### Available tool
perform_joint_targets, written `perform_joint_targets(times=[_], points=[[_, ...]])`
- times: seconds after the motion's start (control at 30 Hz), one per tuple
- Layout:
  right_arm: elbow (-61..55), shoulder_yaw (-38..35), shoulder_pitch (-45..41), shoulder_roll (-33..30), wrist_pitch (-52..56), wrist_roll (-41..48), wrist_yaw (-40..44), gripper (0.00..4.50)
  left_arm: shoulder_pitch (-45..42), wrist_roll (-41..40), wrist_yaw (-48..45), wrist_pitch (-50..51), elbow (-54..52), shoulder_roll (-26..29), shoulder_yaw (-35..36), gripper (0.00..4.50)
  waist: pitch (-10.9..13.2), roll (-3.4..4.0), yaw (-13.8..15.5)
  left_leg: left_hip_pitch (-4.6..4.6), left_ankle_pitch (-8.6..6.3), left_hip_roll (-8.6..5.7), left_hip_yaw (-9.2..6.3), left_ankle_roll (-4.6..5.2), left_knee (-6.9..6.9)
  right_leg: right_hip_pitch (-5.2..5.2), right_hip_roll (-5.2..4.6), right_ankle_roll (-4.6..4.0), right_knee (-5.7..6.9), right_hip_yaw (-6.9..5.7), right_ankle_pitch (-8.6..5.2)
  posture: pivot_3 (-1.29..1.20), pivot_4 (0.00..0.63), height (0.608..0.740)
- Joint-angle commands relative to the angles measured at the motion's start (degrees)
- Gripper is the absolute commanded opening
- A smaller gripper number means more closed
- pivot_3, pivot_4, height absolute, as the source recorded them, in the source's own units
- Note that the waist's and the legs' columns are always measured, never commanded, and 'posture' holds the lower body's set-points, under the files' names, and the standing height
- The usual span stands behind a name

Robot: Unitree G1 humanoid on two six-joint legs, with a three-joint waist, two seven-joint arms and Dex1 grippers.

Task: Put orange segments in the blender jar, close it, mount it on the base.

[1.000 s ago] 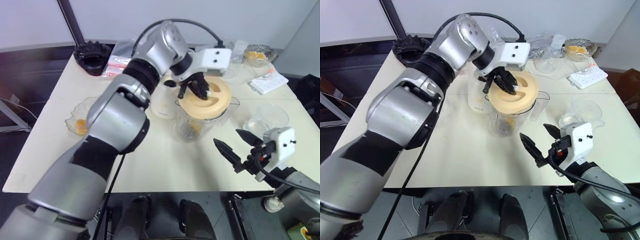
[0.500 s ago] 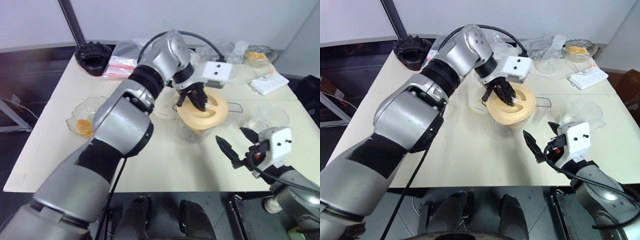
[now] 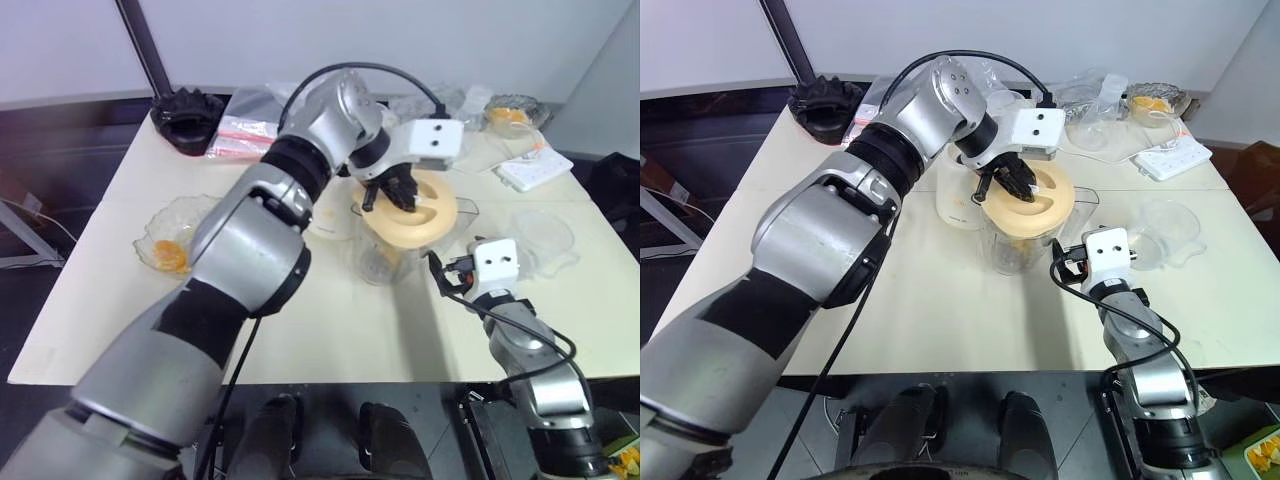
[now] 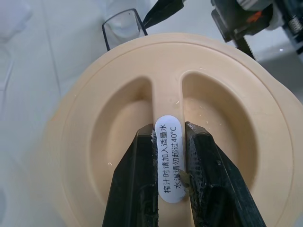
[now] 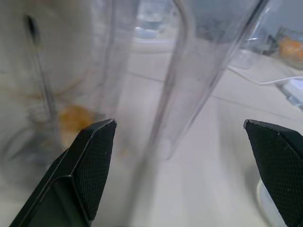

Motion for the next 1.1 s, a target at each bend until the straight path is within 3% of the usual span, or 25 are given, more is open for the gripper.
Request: perform_joint_targets(times=[0.03,0.27,0.37,0.5,0.77,1.1], points=[[2.4,-1.0,-4.0,2.0,-5.5,-0.6,1.2,4.50,2.2,2.3,0.9,-0.3,1.1,-1.0,-0.9,0.24,0.0,0.00,-0.3,0.03,0.00,0.00,-0.01,0.00,0.00,0.04,0.00,0.00,-0.02,0.00,0.00,0.00,0.150,0.740],[5.1,-1.0,-7.5,3.3,-7.6,-1.9,3.3,4.50,3.2,3.1,0.6,-0.1,1.2,-0.6,-1.6,0.24,0.0,0.01,-1.3,0.07,0.00,-0.01,-0.04,0.00,-0.01,0.05,0.00,0.07,0.04,0.00,0.05,0.00,0.150,0.740],[3.6,-0.7,-6.3,3.4,-8.6,-2.3,4.7,3.20,3.7,3.1,0.5,0.0,1.2,-0.7,-1.5,0.24,0.0,0.03,-1.2,0.09,0.00,-0.01,-0.05,0.00,-0.01,0.07,0.00,0.13,0.07,0.00,0.08,0.00,0.150,0.740],[2.0,-0.6,-5.0,3.6,-7.6,-2.8,5.3,1.08,4.3,3.1,-0.4,-0.3,1.1,-1.0,-1.5,0.24,-0.2,0.14,-1.2,0.19,0.00,-0.02,-0.08,0.00,-0.01,0.21,0.00,0.01,0.01,0.00,-0.01,0.00,0.150,0.740],[1.4,0.4,-5.3,4.9,-6.4,-4.5,3.5,0.98,5.9,2.6,-1.4,0.6,0.9,-1.0,0.3,0.24,-0.3,0.25,-1.2,0.46,-0.11,-0.03,-0.15,-0.18,-0.02,0.59,-0.04,0.02,-0.11,0.00,-0.04,0.00,0.150,0.740],[2.9,0.7,-5.2,5.5,-5.6,-4.7,4.3,0.98,6.1,-0.1,7.7,7.1,0.7,-2.3,5.7,0.24,-0.6,0.44,-1.1,0.48,-0.12,-0.04,-0.18,-0.18,-0.04,0.67,-0.06,0.05,-0.14,-0.02,-0.07,0.00,0.150,0.740]])
